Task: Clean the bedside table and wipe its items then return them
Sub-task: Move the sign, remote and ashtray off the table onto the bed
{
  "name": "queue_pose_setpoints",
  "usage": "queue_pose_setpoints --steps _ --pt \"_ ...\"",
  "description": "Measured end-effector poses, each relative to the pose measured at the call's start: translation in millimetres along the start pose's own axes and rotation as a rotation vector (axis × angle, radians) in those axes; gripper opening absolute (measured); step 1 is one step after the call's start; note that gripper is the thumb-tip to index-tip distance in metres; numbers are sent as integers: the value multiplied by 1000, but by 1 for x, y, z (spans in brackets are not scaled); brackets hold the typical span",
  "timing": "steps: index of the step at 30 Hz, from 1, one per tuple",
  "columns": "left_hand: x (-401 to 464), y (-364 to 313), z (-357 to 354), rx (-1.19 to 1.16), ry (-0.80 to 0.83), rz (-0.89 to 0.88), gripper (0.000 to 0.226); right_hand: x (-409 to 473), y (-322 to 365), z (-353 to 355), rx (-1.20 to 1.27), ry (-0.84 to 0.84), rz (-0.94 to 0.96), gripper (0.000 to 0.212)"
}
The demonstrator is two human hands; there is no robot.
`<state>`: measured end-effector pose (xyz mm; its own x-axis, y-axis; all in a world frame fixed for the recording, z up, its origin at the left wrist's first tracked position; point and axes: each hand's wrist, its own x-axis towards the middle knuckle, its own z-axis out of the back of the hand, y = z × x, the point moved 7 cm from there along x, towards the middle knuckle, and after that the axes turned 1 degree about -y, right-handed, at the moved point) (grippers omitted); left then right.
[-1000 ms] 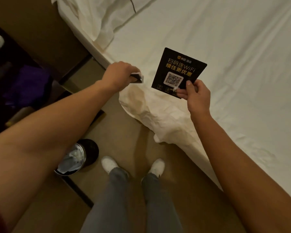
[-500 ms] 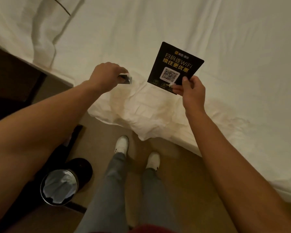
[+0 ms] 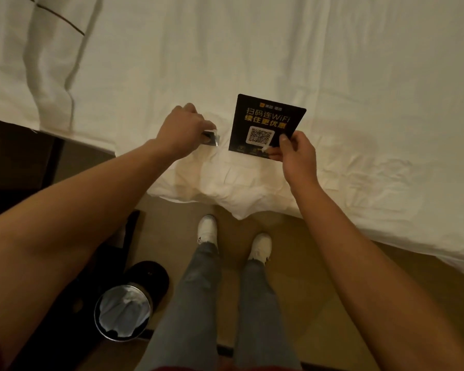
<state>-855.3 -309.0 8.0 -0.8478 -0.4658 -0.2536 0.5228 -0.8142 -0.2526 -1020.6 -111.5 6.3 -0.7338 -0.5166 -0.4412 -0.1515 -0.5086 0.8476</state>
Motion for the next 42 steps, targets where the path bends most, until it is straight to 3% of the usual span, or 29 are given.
queue_pose_setpoints --steps 10,18,24,38,42 --pt "9 -1 -21 -17 55 9 31 2 -21 0 -9 32 -92 13" --pt "11 -5 -27 -26 101 43 32 5 -17 4 -133 54 -37 17" --pt "11 -7 -27 -70 110 50 49 6 -14 3 -185 97 -5 22" --pt "7 0 -13 -172 98 93 54 10 -2 10 -276 33 49 29" --pt "-5 8 -5 -167 58 112 65 9 0 16 -294 -29 59 35"
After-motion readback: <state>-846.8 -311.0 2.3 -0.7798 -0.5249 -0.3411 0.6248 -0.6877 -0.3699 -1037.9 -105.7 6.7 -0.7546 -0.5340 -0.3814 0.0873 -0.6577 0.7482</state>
